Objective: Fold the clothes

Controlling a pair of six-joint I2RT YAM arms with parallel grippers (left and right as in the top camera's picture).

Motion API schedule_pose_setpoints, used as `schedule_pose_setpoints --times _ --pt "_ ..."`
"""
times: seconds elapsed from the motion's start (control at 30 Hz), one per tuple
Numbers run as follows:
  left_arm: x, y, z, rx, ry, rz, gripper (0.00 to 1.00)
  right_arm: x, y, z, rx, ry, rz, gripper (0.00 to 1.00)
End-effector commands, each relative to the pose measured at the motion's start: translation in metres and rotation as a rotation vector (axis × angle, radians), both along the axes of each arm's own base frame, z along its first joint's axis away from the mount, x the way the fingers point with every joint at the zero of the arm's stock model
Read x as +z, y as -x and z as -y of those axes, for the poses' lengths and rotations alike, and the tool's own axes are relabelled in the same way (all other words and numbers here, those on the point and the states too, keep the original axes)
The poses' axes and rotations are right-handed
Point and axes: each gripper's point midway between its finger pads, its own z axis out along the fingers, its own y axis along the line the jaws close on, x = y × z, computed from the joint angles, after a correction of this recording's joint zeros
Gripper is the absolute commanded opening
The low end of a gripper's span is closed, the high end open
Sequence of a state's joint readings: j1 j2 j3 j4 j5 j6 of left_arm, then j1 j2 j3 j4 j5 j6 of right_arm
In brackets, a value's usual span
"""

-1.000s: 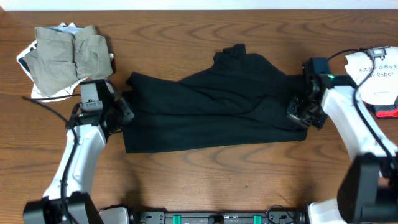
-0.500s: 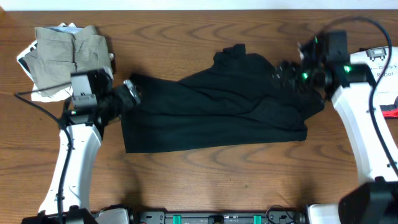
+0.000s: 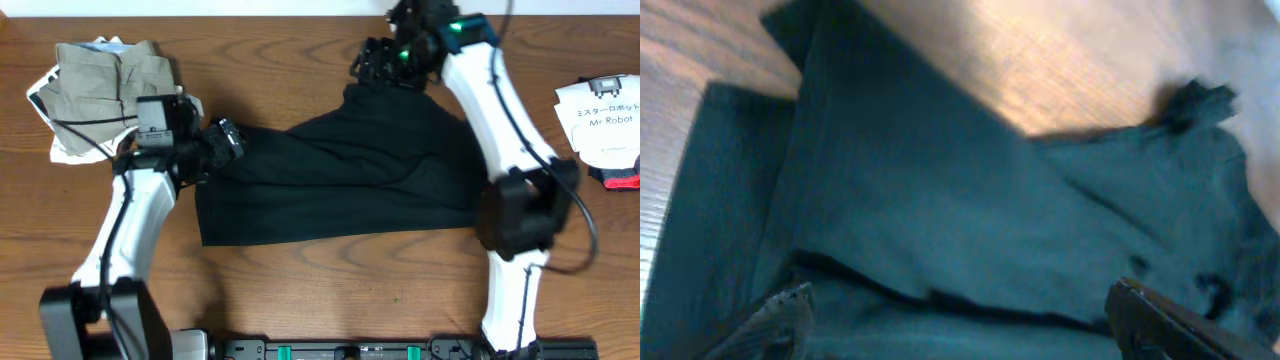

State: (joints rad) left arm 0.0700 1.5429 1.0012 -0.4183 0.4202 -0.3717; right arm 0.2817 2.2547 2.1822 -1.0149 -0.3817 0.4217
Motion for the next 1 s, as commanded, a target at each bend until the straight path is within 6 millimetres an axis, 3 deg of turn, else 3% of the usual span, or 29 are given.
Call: schedule_pose_setpoints --times 0.0,0.27,0.47,0.67,0.83,0.97 --pt "-0.009 -0.004 -0.005 0.003 -0.028 -0.019 0.97 -0.006 -0.018 -0.007 -0.068 0.020 0.007 0.85" --pt "-0.019 -0.002 -0.007 0.003 -0.041 -0.045 0.97 -0.056 -0.036 -0.020 -0.155 0.018 -0.044 0.80" --pt "-0.021 0.002 -0.007 0.002 -0.040 -0.061 0.97 -0.078 -0.035 -0.036 -0.207 0.012 -0.084 0.73" --pt "-0.022 0.003 -0.007 -0.017 -0.050 -0.060 0.97 -0.089 -0.032 -0.036 -0.273 0.040 -0.115 0.72" --pt "-0.013 -0.017 -0.007 -0.041 -0.068 0.040 0.97 -0.091 -0.033 -0.032 -0.303 0.057 -0.115 0.72" --pt "-0.011 -0.034 0.004 -0.063 0.005 0.088 0.97 -0.091 -0.033 -0.033 -0.311 0.053 -0.120 0.72"
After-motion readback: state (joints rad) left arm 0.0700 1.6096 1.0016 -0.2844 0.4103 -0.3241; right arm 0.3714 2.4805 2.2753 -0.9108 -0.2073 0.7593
